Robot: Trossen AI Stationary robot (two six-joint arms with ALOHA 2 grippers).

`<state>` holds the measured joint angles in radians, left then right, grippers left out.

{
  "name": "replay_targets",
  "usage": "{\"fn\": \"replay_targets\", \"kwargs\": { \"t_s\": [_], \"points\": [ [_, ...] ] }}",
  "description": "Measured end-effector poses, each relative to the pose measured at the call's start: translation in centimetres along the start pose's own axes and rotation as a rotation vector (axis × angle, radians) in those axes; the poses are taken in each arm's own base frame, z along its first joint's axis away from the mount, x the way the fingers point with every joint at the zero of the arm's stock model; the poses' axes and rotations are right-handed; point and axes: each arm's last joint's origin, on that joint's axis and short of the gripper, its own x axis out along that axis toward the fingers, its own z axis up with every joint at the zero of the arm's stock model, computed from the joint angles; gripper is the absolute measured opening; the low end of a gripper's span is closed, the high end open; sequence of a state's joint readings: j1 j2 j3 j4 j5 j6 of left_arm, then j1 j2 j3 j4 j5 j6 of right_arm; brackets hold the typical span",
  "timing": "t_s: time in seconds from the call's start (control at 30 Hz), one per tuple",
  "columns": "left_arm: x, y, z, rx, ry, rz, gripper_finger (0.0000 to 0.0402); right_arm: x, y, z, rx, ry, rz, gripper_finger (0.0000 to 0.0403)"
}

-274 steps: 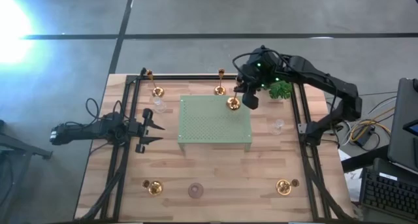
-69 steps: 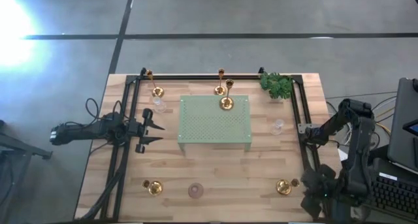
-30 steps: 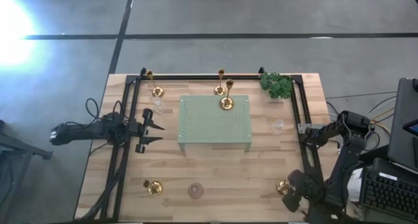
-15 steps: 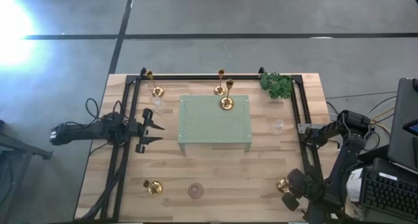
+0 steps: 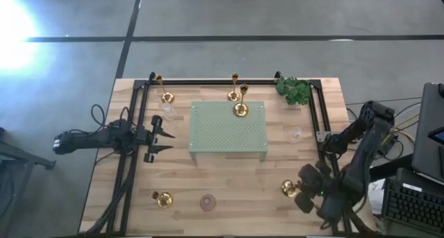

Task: Pick & Place candle stick holders
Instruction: Put the gold candle stand on the shelf

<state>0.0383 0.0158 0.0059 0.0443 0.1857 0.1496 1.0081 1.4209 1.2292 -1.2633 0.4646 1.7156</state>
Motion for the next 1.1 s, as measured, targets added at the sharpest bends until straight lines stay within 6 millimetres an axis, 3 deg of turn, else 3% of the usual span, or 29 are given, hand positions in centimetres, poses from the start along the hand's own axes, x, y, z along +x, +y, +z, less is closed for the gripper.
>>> {"fn": "replay_targets", "kwargs": {
  "t_s": [0.2, 0.6, 0.83, 1.1],
  "points": [
    [0.0, 0.0, 0.0, 0.0, -0.001, 0.0, 0.0177, -3.2, -1.5, 6.1, -0.163, -0.114, 0.003, 0.006],
    [0.0, 0.0, 0.0, 0.0, 0.0, 0.0, 0.0177, -5.8, -7.2, 17.2, -0.296, -0.227, -0.115, 0.006],
    [0.0, 0.0, 0.0, 0.0, 0.0, 0.0, 0.0177, -4.9, -9.4, 21.4, -0.313, -0.187, -0.046, 0.006],
    [0.0, 0.0, 0.0, 0.0, 0.0, 0.0, 0.0177, -2.9, -11.9, 24.6, -0.288, -0.114, -0.025, 0.006]
  ]
}}
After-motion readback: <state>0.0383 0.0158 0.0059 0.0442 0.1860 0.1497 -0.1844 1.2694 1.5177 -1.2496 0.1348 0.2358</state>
